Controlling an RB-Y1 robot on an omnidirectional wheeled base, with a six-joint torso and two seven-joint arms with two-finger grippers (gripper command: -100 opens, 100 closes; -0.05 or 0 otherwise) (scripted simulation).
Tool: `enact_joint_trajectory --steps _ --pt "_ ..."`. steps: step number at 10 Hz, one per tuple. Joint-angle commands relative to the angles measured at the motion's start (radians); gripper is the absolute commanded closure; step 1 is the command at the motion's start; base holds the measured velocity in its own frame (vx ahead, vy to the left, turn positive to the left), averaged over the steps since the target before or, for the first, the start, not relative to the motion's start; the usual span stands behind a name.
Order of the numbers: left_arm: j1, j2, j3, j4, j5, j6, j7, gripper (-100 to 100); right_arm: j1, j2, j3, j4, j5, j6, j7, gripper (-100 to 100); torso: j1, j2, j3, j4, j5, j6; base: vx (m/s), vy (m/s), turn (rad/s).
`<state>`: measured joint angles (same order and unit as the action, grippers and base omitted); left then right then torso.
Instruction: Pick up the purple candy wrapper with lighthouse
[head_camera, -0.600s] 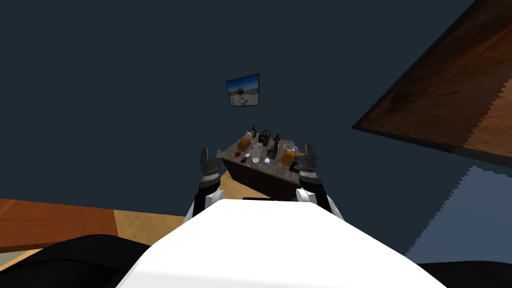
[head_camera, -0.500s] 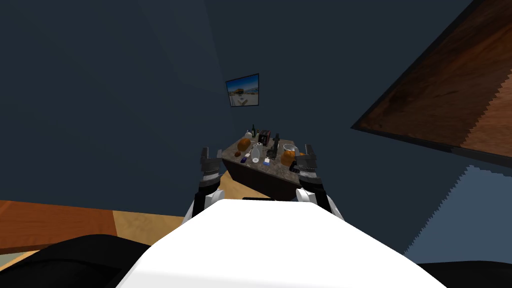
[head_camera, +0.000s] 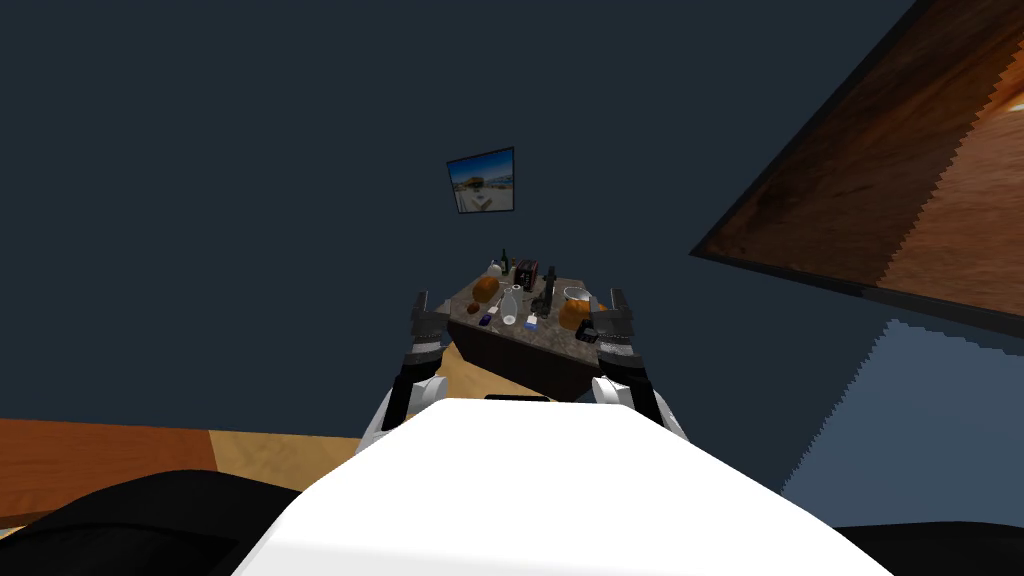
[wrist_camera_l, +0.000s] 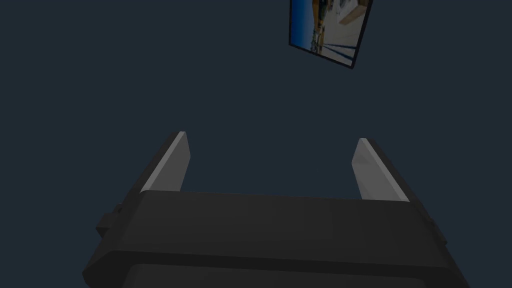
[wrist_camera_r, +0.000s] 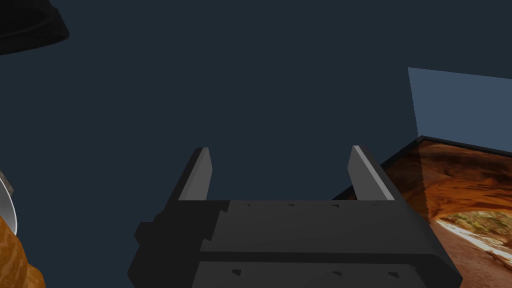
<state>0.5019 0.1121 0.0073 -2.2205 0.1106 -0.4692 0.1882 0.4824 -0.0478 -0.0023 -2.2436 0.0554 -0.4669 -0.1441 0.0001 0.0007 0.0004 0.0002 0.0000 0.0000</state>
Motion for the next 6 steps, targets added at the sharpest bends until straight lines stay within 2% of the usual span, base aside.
enact_joint_trajectory --steps 1,2,3,4,5,6 --pt "-0.014 0.012 0.002 -0.001 -0.004 0.050 0.042 -100 0.000 0.000 0.000 0.000 0.000 0.000 0.000 0 0.000 0.000 0.000 0.000 0.000 0.000 -0.011 -0.001 -0.049" --pt "-0.014 0.012 0.002 -0.001 -0.004 0.058 0.042 -100 0.000 0.000 0.000 0.000 0.000 0.000 0.000 0 0.000 0.000 0.000 0.000 0.000 0.000 -0.007 0.000 -0.026" --pt "-0.026 0.021 0.004 -0.004 -0.008 0.094 0.080 -100 0.000 0.000 0.000 0.000 0.000 0.000 0.000 0 0.000 0.000 0.000 0.000 0.000 0.000 -0.010 0.000 -0.043" --pt "-0.026 0.021 0.004 -0.004 -0.008 0.106 0.080 -100 0.000 0.000 0.000 0.000 0.000 0.000 0.000 0 0.000 0.000 0.000 0.000 0.000 0.000 -0.009 0.001 -0.032" --pt "-0.039 0.029 0.005 -0.008 -0.013 0.142 0.120 -100 0.000 0.000 0.000 0.000 0.000 0.000 0.000 0 0.000 0.000 0.000 0.000 0.000 0.000 -0.010 0.002 -0.060" --pt "-0.039 0.029 0.005 -0.008 -0.013 0.158 0.120 -100 0.000 0.000 0.000 0.000 0.000 0.000 0.000 0 0.000 0.000 0.000 0.000 0.000 0.000 -0.008 0.002 -0.037"
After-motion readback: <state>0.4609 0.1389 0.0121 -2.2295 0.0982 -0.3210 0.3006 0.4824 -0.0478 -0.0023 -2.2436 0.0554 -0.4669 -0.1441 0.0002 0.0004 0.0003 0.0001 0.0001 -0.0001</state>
